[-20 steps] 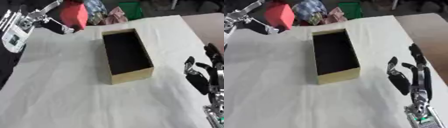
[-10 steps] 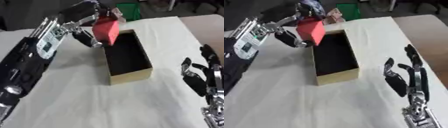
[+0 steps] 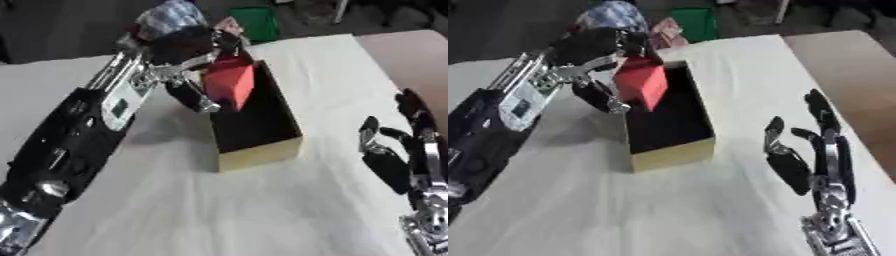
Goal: Pick up objects on the table and place them in the box.
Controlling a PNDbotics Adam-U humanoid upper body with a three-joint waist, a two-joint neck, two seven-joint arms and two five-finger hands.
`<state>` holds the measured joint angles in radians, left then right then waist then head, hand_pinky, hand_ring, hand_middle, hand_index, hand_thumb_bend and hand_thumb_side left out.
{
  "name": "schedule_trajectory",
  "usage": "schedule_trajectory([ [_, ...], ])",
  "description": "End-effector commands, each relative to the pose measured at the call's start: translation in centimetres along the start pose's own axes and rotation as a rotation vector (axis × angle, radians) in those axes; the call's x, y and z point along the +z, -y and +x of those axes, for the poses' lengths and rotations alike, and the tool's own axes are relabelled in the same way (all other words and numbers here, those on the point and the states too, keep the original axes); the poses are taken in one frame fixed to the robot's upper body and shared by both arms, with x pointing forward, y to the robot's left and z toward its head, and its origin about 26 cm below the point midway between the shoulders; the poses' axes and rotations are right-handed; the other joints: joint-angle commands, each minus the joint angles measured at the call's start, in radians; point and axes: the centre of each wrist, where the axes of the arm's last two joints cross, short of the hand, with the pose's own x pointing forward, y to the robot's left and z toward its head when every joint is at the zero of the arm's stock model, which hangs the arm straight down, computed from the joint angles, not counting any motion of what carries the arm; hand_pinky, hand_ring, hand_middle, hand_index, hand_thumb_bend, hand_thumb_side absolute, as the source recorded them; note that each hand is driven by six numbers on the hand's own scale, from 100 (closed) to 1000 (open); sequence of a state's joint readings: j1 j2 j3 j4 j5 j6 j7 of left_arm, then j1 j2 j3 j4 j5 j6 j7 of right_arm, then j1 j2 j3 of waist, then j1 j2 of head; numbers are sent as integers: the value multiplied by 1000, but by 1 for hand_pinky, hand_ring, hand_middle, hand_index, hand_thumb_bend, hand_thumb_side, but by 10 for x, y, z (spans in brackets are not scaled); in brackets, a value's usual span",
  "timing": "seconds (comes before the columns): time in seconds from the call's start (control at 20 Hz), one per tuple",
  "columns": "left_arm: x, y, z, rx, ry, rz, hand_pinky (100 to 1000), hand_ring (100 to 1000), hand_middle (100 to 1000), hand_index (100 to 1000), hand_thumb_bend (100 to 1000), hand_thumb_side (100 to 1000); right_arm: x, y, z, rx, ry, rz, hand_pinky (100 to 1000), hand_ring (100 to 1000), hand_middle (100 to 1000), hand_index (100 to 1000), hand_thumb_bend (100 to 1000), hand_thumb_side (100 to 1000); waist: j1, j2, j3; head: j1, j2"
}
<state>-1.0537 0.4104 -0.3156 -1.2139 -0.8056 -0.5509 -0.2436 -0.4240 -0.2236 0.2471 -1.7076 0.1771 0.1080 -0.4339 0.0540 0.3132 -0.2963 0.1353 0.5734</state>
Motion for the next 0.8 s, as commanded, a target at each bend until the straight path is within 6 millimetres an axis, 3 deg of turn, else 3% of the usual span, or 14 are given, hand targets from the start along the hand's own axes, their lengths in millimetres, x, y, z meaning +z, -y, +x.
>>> schedule_trajectory([
  [0.05,-5,-1,2,-16,24,-14,801,705,636,813,376,169,-5,1,7,-10,30,0,752,1000,928,1000,100,219,-3,-17,-4,2,-8],
  [0.25,-6,11,4,-5,45,-84,830,749,730,853,445,178,-4,1,7,-10,31,-1,752,1000,928,1000,100,220,0,-17,-5,2,-10],
  [0.5,-3,11,3,0,58,-136,845,789,821,903,702,122,-4,1,6,-10,30,-2,752,1000,928,1000,100,220,3,-18,-2,0,-7],
  [0.7,-1,7,4,3,64,-134,855,796,839,919,704,133,-4,1,6,-9,29,-5,751,1000,928,1000,100,217,2,-19,1,-1,-6],
  [0.8,-1,3,5,11,65,-113,857,795,836,919,750,121,-4,2,5,-8,27,-6,751,1000,928,1000,100,220,1,-19,3,-1,-6],
])
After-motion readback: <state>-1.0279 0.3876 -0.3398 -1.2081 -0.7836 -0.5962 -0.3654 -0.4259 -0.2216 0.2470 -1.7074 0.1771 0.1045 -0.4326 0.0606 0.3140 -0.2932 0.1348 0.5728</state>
